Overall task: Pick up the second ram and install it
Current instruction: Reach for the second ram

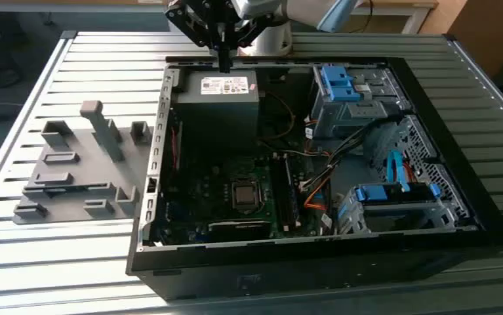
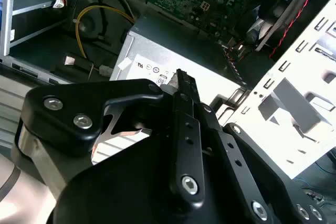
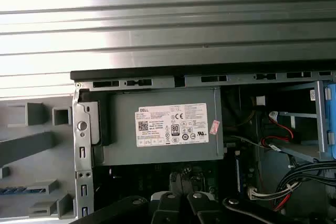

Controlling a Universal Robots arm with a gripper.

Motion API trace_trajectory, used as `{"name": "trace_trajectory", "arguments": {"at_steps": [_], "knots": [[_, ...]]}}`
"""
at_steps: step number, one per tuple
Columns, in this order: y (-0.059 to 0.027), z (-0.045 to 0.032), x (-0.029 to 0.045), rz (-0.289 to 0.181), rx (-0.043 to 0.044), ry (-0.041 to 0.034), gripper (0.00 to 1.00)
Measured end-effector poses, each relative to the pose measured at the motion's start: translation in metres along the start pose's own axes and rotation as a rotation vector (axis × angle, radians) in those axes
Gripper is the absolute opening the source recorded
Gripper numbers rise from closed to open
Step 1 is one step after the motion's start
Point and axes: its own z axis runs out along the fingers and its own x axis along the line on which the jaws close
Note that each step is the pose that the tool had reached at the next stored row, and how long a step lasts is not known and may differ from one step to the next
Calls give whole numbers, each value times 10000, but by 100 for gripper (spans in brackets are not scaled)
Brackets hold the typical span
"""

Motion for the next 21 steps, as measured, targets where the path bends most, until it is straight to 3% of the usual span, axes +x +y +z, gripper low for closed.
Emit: {"name": "trace_trajectory", "arguments": {"at_steps": [21], "knots": [[-5,-2,73,0,0,-1,11]]}}
